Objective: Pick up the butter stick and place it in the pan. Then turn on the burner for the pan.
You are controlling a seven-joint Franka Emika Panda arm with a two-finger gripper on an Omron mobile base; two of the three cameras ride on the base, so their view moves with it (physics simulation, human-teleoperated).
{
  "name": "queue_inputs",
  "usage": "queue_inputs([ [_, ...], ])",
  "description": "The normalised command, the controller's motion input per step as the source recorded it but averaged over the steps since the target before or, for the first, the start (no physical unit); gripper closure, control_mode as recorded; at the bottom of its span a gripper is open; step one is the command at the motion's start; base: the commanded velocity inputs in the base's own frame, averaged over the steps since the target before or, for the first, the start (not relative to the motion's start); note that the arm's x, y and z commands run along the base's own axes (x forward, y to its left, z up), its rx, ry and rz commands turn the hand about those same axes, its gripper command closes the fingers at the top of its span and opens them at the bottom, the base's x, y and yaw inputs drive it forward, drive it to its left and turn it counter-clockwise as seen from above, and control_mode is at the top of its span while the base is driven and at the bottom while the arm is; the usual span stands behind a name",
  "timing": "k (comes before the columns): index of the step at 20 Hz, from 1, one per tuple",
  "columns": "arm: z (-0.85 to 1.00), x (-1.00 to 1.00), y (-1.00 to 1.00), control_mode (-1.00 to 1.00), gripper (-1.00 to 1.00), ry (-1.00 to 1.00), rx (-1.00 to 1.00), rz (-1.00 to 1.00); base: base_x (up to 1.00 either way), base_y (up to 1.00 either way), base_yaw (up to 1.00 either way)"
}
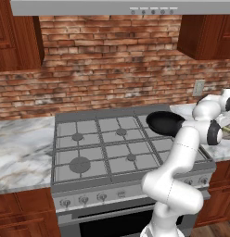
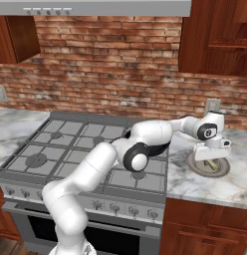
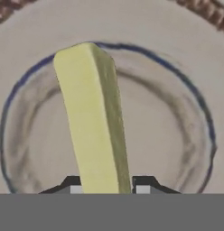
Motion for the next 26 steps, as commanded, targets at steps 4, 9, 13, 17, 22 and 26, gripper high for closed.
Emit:
queue_inputs([
  [4, 0.0, 0.0, 0.0, -1.0, 1.0, 0.0, 0.0, 0.0, 0.0, 0.0, 0.0],
  [9, 0.08, 0.0, 0.0, -1.0, 1.0, 0.0, 0.0, 0.0, 0.0, 0.0, 0.0],
  [13, 0.19, -0.07, 0.01, -1.0, 1.0, 0.0, 0.0, 0.0, 0.0, 0.0, 0.0],
  [17, 0.17, -0.16, 0.13, -1.0, 1.0, 0.0, 0.0, 0.0, 0.0, 0.0, 0.0],
  [22, 0.13, -0.31, 0.25, -1.0, 1.0, 0.0, 0.0, -0.01, 0.0, 0.0, 0.0],
  [26, 0.04, -0.48, 0.45, -1.0, 1.0, 0.0, 0.0, -0.02, 0.0, 0.0, 0.0],
])
